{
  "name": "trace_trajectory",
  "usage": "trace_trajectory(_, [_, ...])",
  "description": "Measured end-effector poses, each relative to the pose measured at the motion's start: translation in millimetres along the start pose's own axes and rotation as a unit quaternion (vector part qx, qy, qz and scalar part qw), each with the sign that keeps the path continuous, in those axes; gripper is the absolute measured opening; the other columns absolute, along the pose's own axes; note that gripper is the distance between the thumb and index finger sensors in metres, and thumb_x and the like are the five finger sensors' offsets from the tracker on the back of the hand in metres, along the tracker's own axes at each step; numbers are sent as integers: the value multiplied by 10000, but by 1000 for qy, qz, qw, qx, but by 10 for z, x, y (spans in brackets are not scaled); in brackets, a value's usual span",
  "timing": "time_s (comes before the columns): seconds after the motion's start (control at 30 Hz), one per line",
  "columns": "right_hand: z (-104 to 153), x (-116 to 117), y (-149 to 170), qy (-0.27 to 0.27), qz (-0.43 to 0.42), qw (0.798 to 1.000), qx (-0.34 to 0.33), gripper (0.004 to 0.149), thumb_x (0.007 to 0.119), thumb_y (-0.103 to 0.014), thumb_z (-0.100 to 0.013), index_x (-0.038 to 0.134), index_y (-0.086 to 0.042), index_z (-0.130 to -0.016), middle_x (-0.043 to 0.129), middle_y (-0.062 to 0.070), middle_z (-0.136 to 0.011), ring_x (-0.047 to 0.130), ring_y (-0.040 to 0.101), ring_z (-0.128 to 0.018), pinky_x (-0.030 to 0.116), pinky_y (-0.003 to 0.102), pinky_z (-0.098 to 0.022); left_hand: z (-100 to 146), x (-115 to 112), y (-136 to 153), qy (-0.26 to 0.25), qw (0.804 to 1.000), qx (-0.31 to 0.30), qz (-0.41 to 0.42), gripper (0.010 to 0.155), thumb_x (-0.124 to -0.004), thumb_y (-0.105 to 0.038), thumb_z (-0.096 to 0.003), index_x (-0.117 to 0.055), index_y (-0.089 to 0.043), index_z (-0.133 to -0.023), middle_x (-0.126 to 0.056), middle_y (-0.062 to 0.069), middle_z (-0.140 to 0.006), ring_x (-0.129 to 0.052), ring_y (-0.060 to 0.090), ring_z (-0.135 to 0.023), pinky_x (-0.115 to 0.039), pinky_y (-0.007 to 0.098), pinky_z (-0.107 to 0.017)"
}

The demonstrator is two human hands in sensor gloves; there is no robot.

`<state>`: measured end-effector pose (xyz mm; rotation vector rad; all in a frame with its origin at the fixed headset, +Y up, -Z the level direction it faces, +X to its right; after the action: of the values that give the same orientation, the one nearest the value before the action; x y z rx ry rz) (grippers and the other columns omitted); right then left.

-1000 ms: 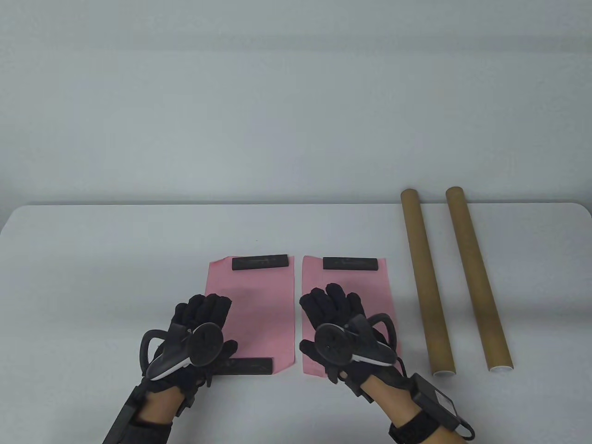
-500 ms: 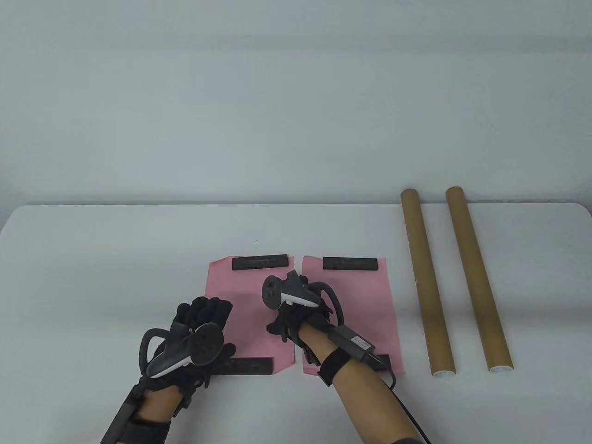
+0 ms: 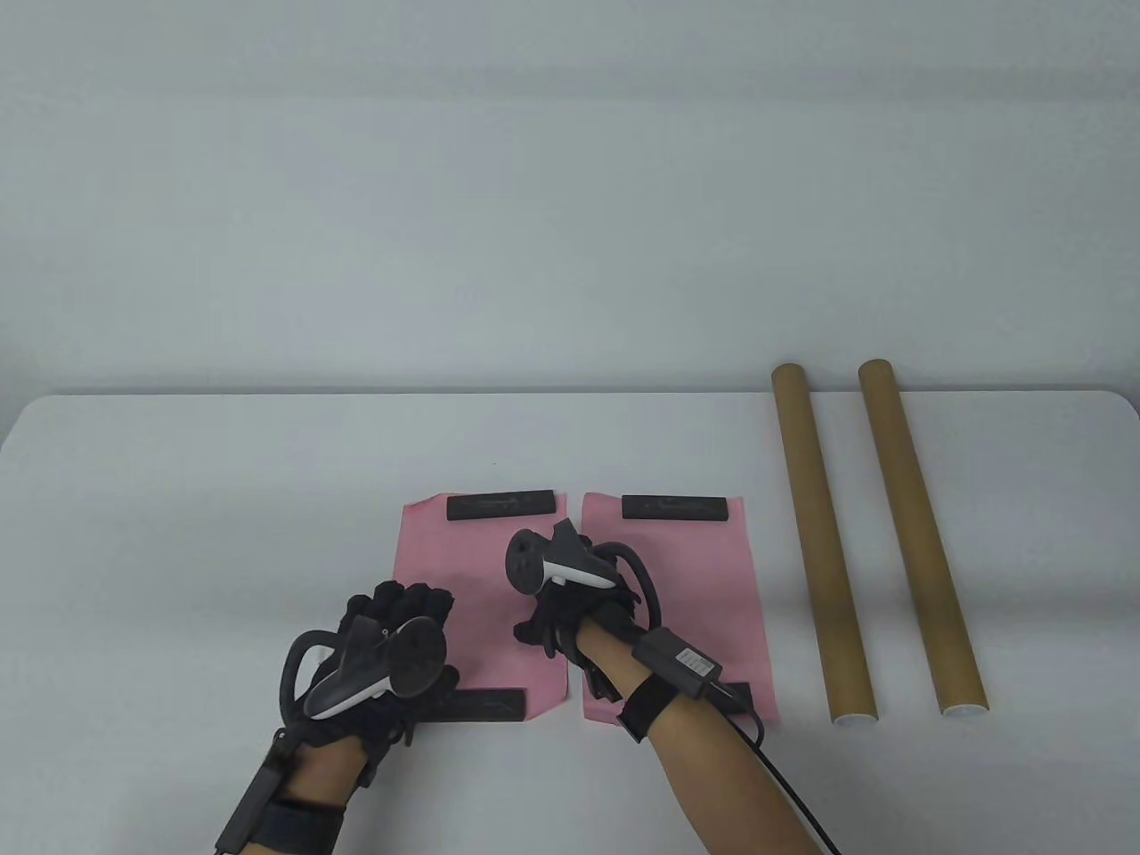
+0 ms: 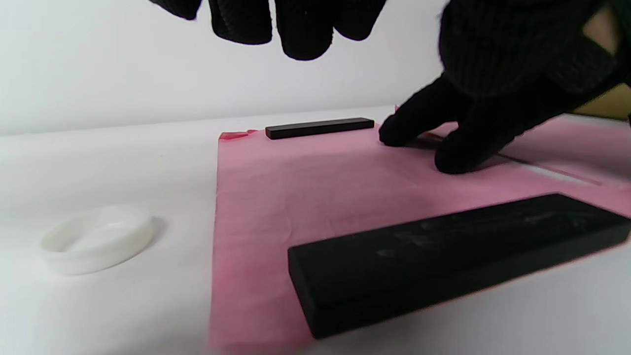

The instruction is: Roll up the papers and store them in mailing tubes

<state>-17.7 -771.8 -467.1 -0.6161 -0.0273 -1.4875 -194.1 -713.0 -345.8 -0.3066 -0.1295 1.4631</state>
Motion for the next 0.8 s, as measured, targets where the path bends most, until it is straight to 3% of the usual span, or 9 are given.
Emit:
trace_trajectory(0.33, [-2, -11, -20, -8, -1, 1000, 2, 862, 807, -587, -479, 455, -169, -1145, 361, 158, -1205, 340, 573, -1106, 440, 732, -730, -112, -189, -352, 91, 991, -69, -76, 798, -826, -636, -341, -578, -344, -1041, -699, -32, -1076, -714, 270, -1044, -563, 525, -773])
trace_trajectory(0.47, [-6, -16, -25, -10, 1, 1000, 3, 862, 808, -587, -479, 456, -168, -1145, 362, 158, -1206, 335, 574, -1107, 439, 734, -731, -184, -237, -474, 126, 978, -99, -134, 781, -845, -629, -331, -609, -346, -1019, -760, -42, -1021, -787, 232, -987, -589, 510, -769])
trace_trajectory(0.57, [-6, -17, -29, -10, 1, 1000, 3, 863, 805, -587, -479, 454, -165, -1145, 360, 159, -1206, 334, 575, -1107, 441, 734, -731, -254, -309, -546, 157, 958, -118, -208, 761, -849, -627, -331, -623, -345, -1001, -798, -55, -980, -844, 202, -939, -612, 499, -764])
trace_trajectory(0.8, [-7, -16, -26, -10, -1, 1000, 0, 864, 802, -589, -480, 447, -167, -1146, 353, 157, -1206, 336, 569, -1109, 443, 732, -732, -302, -324, -632, 143, 950, -173, -218, 709, -886, -604, -316, -734, -272, -924, -922, -2, -832, -980, 195, -758, -715, 480, -714])
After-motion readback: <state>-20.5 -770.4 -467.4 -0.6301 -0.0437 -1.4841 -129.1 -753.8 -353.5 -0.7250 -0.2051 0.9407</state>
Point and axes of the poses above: the tracker on the back of each hand, its own y axis roughly to the little-finger side, its own z axis roughly from the fingertips to the wrist, x = y × z, the point moved 1 cm from there along -z, roughly from the wrist to the fingertips
